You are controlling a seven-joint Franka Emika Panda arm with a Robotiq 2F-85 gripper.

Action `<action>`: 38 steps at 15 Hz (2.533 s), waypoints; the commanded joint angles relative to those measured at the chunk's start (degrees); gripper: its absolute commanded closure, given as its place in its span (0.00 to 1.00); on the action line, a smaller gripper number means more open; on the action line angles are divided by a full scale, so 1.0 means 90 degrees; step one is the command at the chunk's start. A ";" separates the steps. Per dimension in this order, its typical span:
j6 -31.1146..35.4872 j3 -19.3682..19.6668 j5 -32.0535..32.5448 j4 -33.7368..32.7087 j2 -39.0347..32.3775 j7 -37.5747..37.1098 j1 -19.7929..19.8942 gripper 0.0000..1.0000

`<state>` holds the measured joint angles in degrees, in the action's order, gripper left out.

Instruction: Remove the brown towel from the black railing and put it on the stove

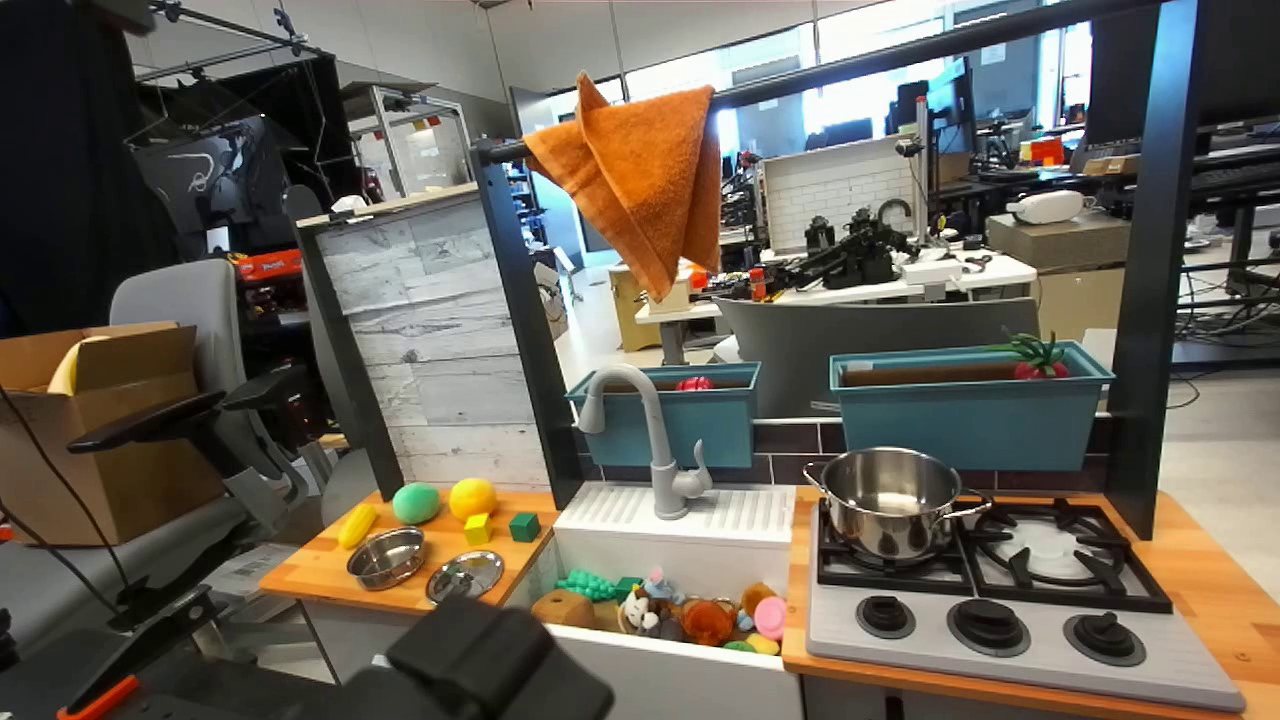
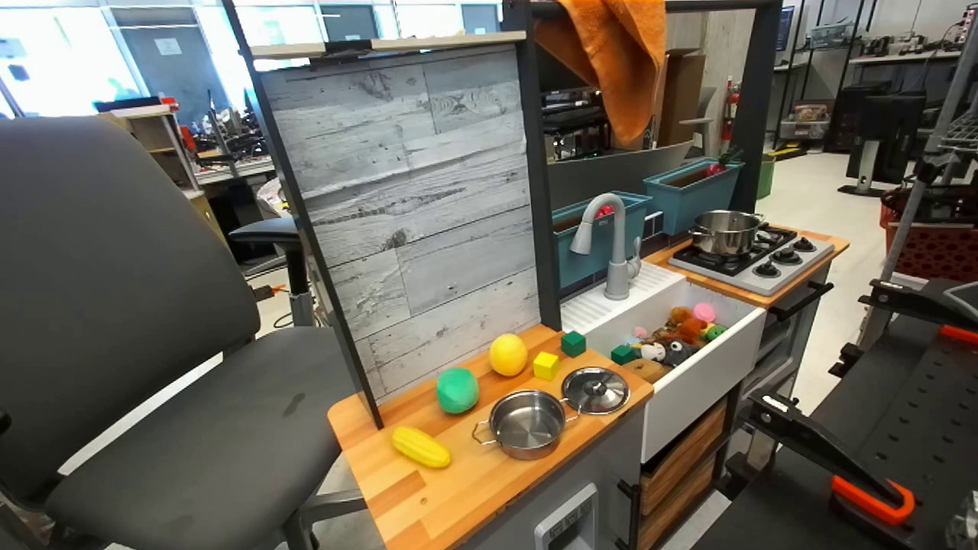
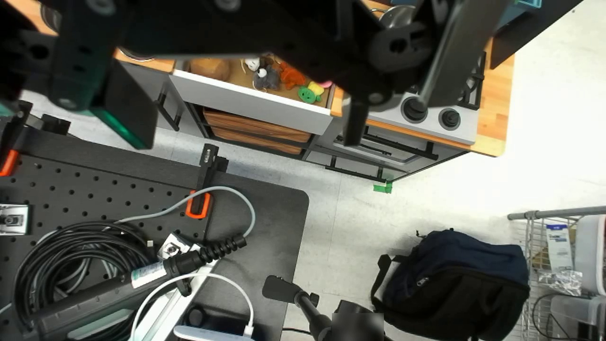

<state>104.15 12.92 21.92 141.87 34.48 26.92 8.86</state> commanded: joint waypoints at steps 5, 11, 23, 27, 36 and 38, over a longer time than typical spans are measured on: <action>0.1452 0.0205 -0.0025 0.0119 -0.0408 0.0020 -0.0234 0.00; 0.3687 0.0352 -0.1119 -0.0410 -0.1791 0.0134 -0.0539 0.00; 0.3002 -0.0241 -0.3734 -0.3999 -0.4563 0.0234 -0.0555 0.00; 0.2429 -0.0484 -0.3932 -0.5471 -0.5433 0.0036 -0.0228 0.00; 0.1139 -0.0939 -0.3709 -0.8419 -0.7461 -0.1113 0.0226 0.00; 0.0834 -0.0989 -0.3673 -0.8993 -0.7899 -0.1329 0.0270 0.00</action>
<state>117.42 5.68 -12.15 72.02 -29.42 18.36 9.66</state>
